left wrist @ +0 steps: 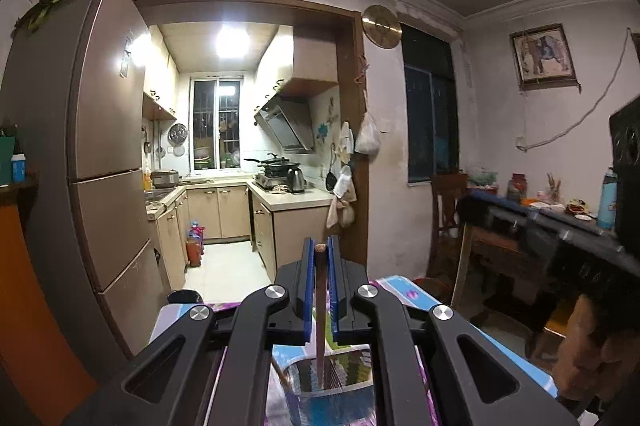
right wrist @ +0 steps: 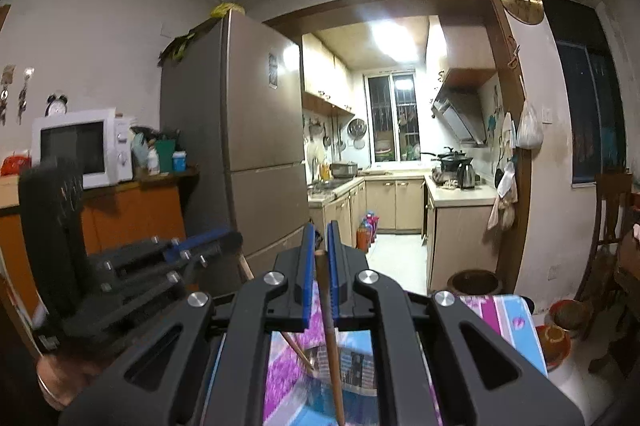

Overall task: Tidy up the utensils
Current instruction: 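Lower the chopsticks into the holder and open both tools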

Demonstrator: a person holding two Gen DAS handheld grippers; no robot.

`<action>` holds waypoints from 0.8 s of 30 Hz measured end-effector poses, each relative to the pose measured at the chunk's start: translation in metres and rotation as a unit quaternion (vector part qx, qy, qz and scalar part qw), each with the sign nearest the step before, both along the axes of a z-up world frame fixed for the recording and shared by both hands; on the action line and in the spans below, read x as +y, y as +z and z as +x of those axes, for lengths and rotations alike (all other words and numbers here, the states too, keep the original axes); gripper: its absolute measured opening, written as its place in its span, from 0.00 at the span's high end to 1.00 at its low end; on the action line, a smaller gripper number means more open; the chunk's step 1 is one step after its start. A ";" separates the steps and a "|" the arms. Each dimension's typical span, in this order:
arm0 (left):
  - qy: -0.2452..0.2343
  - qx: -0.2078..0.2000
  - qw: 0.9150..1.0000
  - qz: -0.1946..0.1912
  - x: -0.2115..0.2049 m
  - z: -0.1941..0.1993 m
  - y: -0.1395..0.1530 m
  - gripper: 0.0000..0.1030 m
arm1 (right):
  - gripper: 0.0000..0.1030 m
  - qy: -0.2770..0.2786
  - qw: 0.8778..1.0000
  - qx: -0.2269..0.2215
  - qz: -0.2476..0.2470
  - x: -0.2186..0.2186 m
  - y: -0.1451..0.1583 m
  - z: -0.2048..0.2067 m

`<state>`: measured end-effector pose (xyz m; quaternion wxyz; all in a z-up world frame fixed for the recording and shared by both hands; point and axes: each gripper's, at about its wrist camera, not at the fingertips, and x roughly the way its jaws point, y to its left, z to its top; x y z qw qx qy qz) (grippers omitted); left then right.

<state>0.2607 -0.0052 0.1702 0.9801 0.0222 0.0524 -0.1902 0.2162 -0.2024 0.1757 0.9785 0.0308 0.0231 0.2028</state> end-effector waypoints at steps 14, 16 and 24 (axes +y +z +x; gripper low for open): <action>-0.007 0.062 0.998 0.007 -0.010 0.094 -0.065 0.93 | 0.95 -0.021 0.998 0.043 0.040 -0.003 -0.044 0.115; -0.009 0.068 0.998 0.006 -0.010 0.101 -0.078 0.93 | 0.95 -0.024 0.997 0.062 0.045 -0.003 -0.068 0.123; -0.007 0.084 0.996 0.006 -0.008 0.106 -0.116 0.92 | 0.95 -0.015 0.990 0.123 0.074 -0.008 -0.122 0.127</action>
